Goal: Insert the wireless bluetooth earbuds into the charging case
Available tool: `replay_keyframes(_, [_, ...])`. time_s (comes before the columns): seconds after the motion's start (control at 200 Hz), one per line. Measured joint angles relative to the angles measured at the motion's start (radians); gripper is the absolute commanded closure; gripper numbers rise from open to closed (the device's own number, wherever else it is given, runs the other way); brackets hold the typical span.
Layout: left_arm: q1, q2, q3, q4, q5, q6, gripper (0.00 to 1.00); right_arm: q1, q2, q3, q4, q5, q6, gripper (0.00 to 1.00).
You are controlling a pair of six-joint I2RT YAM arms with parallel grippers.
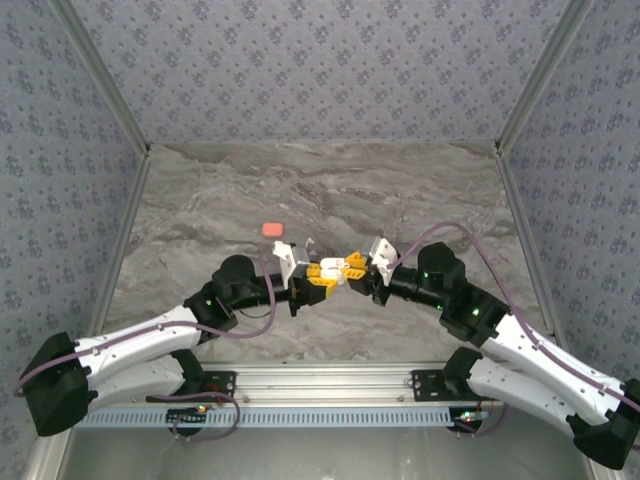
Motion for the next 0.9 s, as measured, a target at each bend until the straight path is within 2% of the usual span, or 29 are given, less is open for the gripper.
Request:
replay_keyframes(0.27, [0.001, -0.001, 0.000, 0.001, -0.005, 0.001, 1.00, -0.034, 0.019, 0.055, -0.057, -0.046, 0.034, 0.39])
replay_keyframes(0.385, [0.001, -0.005, 0.000, -0.003, -0.033, 0.006, 1.00, -0.095, 0.003, 0.079, -0.060, -0.053, 0.098, 0.32])
replay_keyframes(0.505, [0.001, -0.040, -0.004, -0.021, -0.105, 0.019, 1.00, -0.191, 0.014, 0.116, -0.063, -0.051, 0.186, 0.31])
replay_keyframes(0.64, [0.001, -0.116, -0.031, -0.062, -0.193, 0.041, 1.00, -0.290, 0.113, 0.157, -0.089, -0.033, 0.286, 0.33])
replay_keyframes(0.904, [0.001, -0.255, -0.061, -0.177, -0.288, 0.083, 1.00, -0.329, 0.542, 0.233, -0.136, 0.018, 0.394, 0.40])
